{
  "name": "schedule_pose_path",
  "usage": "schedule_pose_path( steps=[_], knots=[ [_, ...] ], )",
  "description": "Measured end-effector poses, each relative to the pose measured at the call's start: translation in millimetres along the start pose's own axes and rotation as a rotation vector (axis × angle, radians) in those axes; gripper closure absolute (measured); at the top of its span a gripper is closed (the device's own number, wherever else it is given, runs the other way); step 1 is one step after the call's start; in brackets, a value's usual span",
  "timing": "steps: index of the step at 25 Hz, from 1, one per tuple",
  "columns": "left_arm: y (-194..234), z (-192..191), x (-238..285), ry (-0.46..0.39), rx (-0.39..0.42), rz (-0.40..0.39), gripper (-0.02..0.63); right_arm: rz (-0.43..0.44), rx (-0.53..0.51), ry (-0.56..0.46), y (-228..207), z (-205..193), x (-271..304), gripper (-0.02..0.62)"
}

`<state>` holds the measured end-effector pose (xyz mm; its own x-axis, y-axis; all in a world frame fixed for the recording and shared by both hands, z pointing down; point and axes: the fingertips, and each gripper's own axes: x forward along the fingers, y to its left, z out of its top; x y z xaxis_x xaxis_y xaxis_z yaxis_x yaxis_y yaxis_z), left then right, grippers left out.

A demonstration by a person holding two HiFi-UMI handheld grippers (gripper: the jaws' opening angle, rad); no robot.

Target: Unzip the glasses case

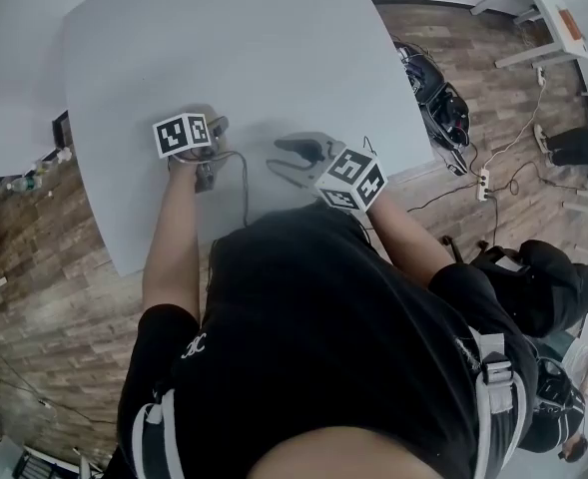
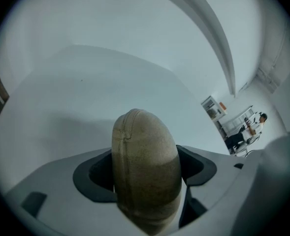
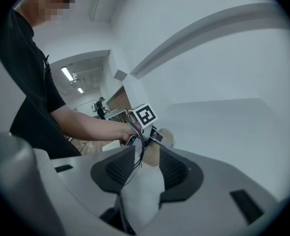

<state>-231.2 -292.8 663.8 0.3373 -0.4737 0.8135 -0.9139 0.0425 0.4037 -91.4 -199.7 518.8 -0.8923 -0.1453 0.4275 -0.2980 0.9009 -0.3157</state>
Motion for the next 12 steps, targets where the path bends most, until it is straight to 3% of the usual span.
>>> schedule_pose_path(
  steps=[5,8,12],
  knots=[
    [35,4,-2,0.028,0.197,0.270,0.233,0.030,-0.004,0.027,2,-5,3,0.442],
    [54,9,-10,-0.002,0.211,0.348,0.194,0.051,-0.028,0.050,8,-9,6,0.442],
    [80,12,-20,-0.013,0.149,0.366,0.119,0.073,-0.038,0.066,11,-11,11,0.442]
  ],
)
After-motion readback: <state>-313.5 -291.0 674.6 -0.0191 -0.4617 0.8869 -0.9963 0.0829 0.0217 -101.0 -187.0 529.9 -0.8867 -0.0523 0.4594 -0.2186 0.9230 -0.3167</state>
